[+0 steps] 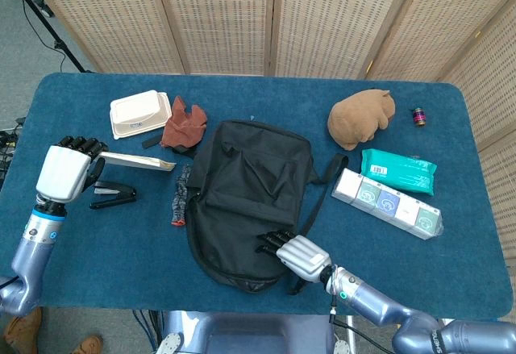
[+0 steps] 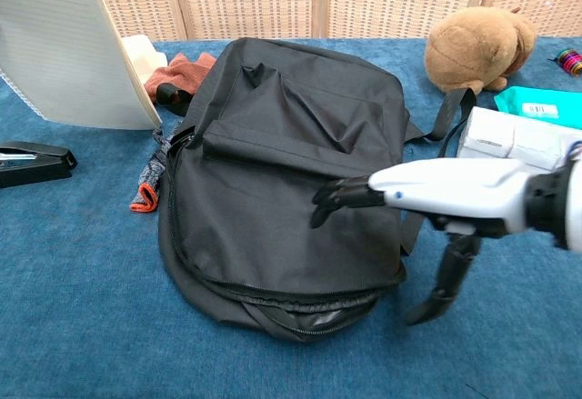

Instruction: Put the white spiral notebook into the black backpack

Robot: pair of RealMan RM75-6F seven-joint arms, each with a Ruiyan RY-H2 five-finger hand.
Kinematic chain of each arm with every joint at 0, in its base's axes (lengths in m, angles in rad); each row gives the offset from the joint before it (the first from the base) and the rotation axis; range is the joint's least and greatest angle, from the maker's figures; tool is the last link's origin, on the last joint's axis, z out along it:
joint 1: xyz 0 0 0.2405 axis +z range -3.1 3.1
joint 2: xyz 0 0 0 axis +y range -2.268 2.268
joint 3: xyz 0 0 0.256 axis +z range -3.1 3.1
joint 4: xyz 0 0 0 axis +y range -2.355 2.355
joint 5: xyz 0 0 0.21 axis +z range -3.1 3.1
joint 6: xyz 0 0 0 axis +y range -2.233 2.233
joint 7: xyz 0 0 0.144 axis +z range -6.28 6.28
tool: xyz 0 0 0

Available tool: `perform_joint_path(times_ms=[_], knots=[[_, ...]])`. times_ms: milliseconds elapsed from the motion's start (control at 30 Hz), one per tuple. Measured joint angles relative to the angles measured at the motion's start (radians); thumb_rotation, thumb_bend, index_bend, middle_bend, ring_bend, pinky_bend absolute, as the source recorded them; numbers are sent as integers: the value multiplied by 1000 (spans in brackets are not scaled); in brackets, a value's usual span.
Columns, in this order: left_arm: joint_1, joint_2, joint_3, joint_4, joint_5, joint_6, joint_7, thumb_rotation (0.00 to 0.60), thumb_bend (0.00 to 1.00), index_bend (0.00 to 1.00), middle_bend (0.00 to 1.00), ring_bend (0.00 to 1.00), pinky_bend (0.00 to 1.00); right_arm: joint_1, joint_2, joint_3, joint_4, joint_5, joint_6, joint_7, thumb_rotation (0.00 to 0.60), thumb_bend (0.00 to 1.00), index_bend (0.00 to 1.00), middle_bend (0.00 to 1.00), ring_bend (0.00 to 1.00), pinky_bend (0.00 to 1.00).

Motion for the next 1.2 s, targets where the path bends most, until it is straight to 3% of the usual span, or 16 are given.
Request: perform_joint_path(times_ms=[433,1000,1100,1200], knots=[[8,-16,10,30,5,12,-33,600,487,816,618,527,540,39,-97,23,61,90,40,-81,600,0,182,69,12,81],[17,-12,11,42,9,34,-68,600,487,815,618,527,539,67,-144,-8,109,151,89,-228,600,0,196,84,22,82],[19,-9,11,40,11,39,-70,600,487,815,618,527,539,69,-147,-12,117,158,103,-248,600,98,221,120,64,143],[20,-6,11,39,11,40,-74,600,487,816,618,527,540,67,-150,-15,124,161,123,-258,600,277,275,169,114,216]])
